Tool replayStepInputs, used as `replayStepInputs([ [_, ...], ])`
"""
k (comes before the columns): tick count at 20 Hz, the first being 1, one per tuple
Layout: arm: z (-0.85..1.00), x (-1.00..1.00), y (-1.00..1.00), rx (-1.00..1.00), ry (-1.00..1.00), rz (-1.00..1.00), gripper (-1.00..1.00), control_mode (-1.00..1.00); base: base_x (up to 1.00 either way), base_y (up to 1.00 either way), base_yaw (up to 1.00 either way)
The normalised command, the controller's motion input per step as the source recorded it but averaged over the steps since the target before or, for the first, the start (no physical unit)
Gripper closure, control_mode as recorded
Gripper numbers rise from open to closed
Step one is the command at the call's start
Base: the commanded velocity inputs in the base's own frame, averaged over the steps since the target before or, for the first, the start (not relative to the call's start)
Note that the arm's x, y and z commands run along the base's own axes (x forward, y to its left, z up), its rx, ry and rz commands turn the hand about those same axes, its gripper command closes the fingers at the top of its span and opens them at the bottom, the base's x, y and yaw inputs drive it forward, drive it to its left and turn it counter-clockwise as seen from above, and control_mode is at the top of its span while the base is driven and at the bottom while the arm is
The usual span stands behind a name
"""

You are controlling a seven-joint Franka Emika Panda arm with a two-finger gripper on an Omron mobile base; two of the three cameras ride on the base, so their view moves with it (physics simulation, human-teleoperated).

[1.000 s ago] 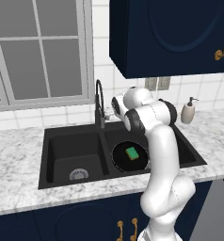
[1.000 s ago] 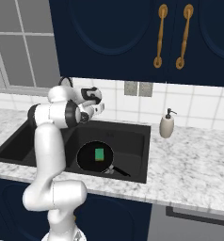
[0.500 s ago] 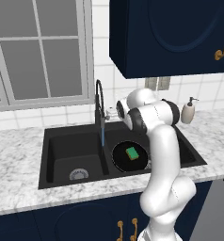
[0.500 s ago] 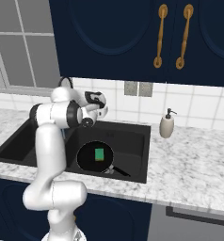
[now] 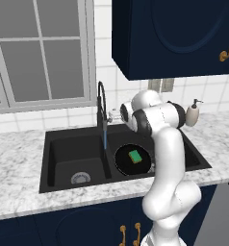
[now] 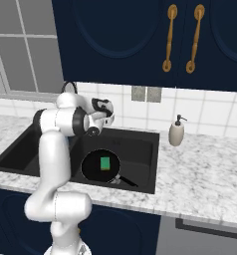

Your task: Pick the pan and sponge and place them into the sink. Then turn on the water.

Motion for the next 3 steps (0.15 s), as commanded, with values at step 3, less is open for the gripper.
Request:
replayStepInputs([
  [3, 0.0, 0.0, -0.14, 0.01, 0.0, 0.0, -1.0, -1.0, 0.0, 0.0, 0.0],
])
